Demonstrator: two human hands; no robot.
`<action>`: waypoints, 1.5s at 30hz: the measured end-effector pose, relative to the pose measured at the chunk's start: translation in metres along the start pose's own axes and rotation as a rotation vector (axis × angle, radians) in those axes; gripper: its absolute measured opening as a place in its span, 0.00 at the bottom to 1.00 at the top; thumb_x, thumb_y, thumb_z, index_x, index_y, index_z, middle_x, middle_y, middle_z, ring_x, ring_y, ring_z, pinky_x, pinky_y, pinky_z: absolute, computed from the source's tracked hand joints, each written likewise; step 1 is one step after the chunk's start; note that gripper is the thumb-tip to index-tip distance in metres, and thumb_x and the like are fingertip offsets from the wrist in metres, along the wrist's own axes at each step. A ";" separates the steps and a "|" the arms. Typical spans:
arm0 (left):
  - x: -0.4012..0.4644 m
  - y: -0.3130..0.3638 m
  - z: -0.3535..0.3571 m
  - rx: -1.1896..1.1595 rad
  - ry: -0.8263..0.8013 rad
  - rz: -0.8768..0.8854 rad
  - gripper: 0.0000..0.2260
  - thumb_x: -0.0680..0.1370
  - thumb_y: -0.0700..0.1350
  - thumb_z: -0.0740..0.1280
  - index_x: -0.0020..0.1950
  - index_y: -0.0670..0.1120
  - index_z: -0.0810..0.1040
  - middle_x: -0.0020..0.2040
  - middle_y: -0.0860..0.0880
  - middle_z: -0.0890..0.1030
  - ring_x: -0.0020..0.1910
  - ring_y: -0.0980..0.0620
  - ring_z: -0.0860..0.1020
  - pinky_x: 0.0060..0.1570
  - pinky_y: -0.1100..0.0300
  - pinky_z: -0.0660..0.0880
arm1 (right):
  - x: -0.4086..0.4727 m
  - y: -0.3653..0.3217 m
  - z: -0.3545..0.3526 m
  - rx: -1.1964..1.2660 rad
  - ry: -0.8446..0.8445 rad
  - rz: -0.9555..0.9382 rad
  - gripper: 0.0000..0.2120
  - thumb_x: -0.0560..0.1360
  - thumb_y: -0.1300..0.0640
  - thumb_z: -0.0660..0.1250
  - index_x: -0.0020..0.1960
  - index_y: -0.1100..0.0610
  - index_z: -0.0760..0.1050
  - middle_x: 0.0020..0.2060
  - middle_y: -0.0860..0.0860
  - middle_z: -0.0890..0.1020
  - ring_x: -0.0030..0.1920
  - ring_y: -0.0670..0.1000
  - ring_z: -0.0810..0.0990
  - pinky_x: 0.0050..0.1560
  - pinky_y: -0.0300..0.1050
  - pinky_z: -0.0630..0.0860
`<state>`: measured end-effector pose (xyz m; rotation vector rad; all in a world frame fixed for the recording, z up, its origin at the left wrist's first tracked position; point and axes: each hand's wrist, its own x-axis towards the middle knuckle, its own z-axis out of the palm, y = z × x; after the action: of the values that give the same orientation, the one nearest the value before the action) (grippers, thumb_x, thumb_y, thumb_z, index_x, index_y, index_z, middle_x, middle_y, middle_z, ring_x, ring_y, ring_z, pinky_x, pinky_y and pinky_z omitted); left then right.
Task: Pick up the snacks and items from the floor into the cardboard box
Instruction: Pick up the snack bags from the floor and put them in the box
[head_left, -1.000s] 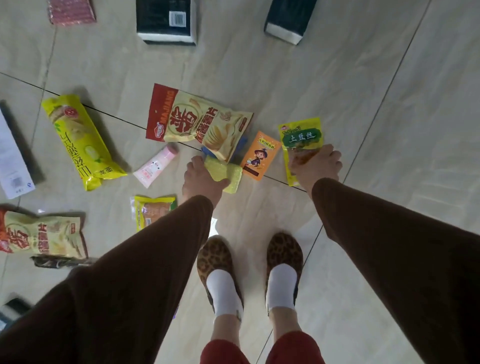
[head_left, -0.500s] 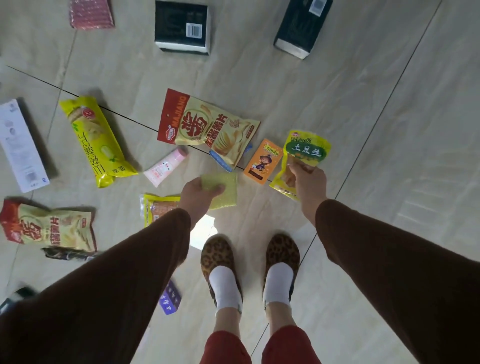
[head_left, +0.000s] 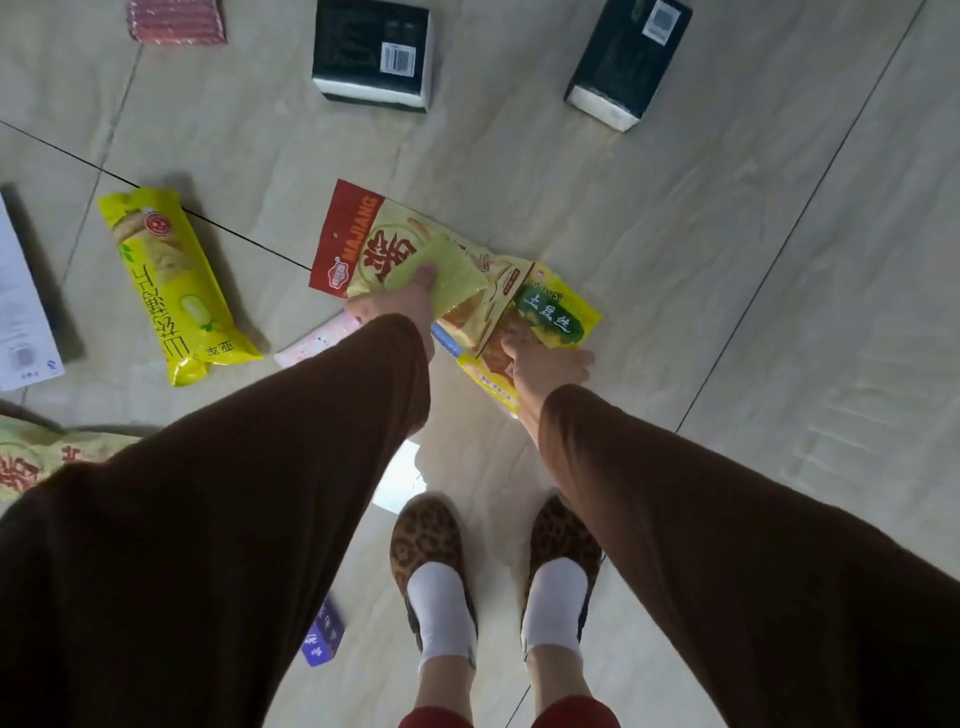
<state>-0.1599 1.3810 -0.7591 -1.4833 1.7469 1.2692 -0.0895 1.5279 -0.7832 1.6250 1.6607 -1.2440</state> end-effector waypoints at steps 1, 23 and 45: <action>0.005 0.003 0.002 -0.029 -0.006 -0.013 0.47 0.65 0.64 0.75 0.77 0.43 0.64 0.72 0.44 0.73 0.68 0.42 0.75 0.67 0.46 0.74 | 0.002 0.000 0.004 0.054 -0.034 0.016 0.46 0.70 0.49 0.81 0.76 0.55 0.56 0.74 0.60 0.71 0.70 0.61 0.76 0.72 0.55 0.72; -0.022 -0.032 0.018 0.357 -0.202 0.372 0.28 0.66 0.50 0.80 0.62 0.43 0.78 0.66 0.47 0.72 0.63 0.43 0.75 0.67 0.48 0.73 | 0.028 0.013 -0.069 0.309 -0.179 -0.159 0.20 0.71 0.65 0.78 0.61 0.58 0.80 0.50 0.53 0.87 0.49 0.54 0.86 0.40 0.42 0.82; -0.059 -0.125 -0.137 -0.131 0.105 0.134 0.18 0.68 0.41 0.78 0.56 0.48 0.80 0.48 0.50 0.84 0.45 0.50 0.83 0.43 0.57 0.80 | -0.081 0.000 0.016 -0.374 -0.562 -0.518 0.20 0.65 0.55 0.81 0.56 0.57 0.84 0.48 0.52 0.89 0.52 0.56 0.88 0.62 0.59 0.82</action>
<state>-0.0010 1.2913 -0.6905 -1.5528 1.8900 1.4211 -0.0806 1.4744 -0.7216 0.5611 1.8330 -1.3509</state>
